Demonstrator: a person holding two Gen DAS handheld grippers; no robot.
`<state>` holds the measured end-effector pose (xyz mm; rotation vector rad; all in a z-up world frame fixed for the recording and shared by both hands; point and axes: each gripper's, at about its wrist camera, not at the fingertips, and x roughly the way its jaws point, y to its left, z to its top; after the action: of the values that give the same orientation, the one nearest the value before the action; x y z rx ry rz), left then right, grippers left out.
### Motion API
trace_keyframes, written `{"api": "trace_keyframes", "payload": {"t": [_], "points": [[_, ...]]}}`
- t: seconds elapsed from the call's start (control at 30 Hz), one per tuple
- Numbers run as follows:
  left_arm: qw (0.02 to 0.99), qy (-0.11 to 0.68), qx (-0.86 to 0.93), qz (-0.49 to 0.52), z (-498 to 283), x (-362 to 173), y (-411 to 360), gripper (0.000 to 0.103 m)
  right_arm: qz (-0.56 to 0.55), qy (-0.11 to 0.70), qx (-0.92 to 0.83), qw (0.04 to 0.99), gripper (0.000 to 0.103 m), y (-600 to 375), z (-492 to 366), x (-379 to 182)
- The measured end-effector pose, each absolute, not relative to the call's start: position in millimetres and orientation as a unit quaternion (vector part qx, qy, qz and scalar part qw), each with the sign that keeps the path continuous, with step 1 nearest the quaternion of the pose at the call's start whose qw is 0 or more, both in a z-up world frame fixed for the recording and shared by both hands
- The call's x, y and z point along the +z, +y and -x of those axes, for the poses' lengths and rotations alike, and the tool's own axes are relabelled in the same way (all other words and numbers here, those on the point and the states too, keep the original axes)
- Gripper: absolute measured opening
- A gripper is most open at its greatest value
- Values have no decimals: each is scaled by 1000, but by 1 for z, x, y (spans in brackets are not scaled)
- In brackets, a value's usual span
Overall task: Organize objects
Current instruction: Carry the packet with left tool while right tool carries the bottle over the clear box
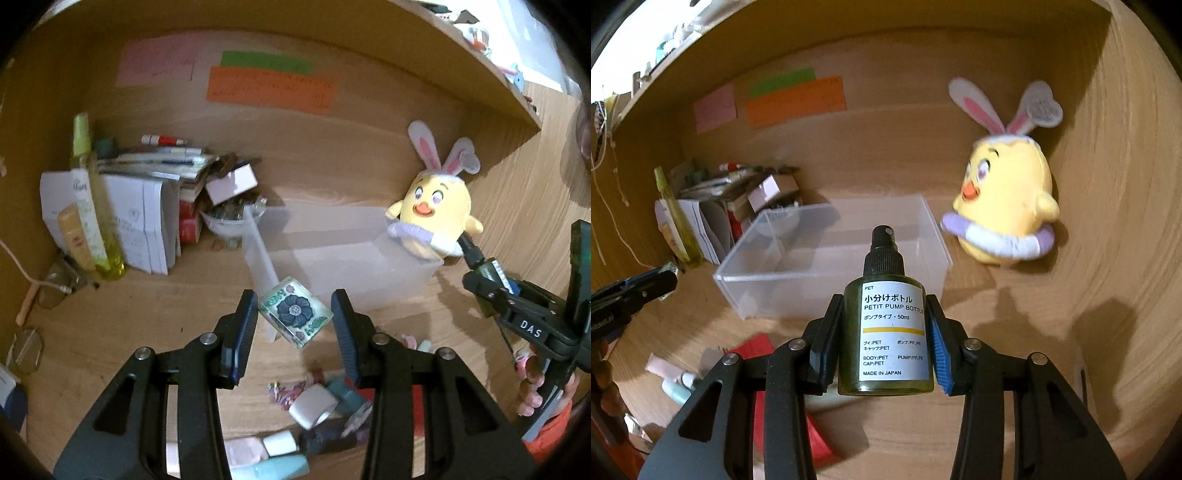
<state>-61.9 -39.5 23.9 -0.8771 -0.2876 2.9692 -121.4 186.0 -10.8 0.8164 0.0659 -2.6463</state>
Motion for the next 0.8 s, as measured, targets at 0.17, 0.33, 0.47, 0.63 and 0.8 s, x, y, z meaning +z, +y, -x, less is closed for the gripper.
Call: {"api": "trace_keyframes", "payload": {"t": [0.17, 0.33, 0.47, 0.63, 0.8], "points": [[16, -85, 959, 268, 71, 40, -38, 41, -273, 32, -941, 199, 38, 177, 129, 2], [4, -75, 963, 259, 86, 48, -38, 41, -270, 39, -936, 223, 38, 168, 145, 13], [6, -80, 961, 264, 100, 49, -39, 41, -271, 43, -934, 229, 38, 162, 159, 19], [16, -82, 957, 277, 121, 48, -38, 41, -271, 47, -934, 229, 38, 155, 177, 25], [18, -72, 953, 293, 139, 41, -34, 41, -287, 43, -930, 228, 38, 149, 199, 24]]}}
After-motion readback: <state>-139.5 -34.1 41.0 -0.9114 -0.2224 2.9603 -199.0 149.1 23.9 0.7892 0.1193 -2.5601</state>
